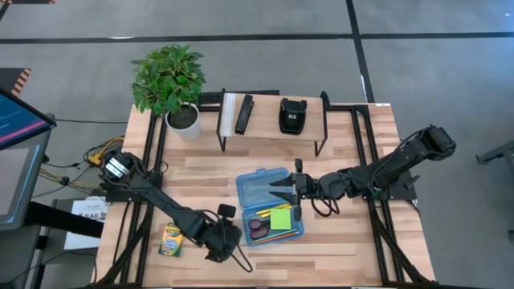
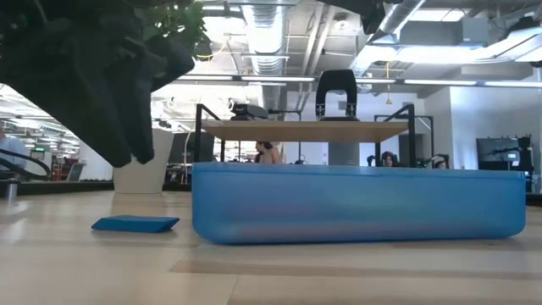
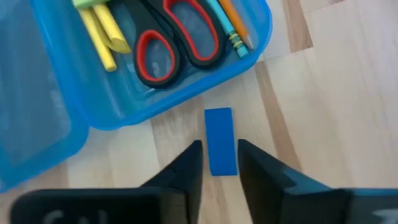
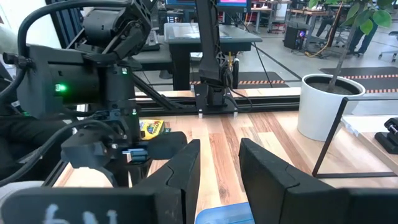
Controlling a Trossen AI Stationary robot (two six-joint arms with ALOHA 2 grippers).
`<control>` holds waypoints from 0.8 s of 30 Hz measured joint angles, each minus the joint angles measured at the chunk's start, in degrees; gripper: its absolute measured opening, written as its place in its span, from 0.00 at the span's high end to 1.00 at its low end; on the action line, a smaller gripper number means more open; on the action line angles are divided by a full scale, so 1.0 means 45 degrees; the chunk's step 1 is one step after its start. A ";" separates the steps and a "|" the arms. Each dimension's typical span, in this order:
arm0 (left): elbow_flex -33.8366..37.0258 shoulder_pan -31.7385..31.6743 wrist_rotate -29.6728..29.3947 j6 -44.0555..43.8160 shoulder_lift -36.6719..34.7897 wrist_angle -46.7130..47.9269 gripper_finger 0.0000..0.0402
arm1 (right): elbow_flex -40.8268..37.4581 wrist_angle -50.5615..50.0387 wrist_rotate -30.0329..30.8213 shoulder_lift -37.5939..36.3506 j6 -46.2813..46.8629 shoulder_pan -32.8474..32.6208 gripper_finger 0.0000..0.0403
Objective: Pack school essentials
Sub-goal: Put the blue eraser into the blue supply box
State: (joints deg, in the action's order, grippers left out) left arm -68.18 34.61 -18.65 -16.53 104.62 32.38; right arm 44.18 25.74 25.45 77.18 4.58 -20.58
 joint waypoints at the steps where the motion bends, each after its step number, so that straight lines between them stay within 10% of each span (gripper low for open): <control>1: 0.0000 0.0067 -0.0156 0.0079 0.0000 -0.0003 0.76 | 0.0000 0.0000 0.0000 -0.0003 0.0000 0.0000 0.67; 24: 0.5221 -0.0019 0.0356 -0.0779 -0.3245 -0.6444 0.61 | 0.0000 0.0003 -0.0002 -0.0003 0.0005 0.0024 0.67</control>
State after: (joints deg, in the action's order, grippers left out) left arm -44.69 34.52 -17.05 -20.04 90.02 3.38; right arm 44.18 25.75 25.44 77.17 4.60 -20.47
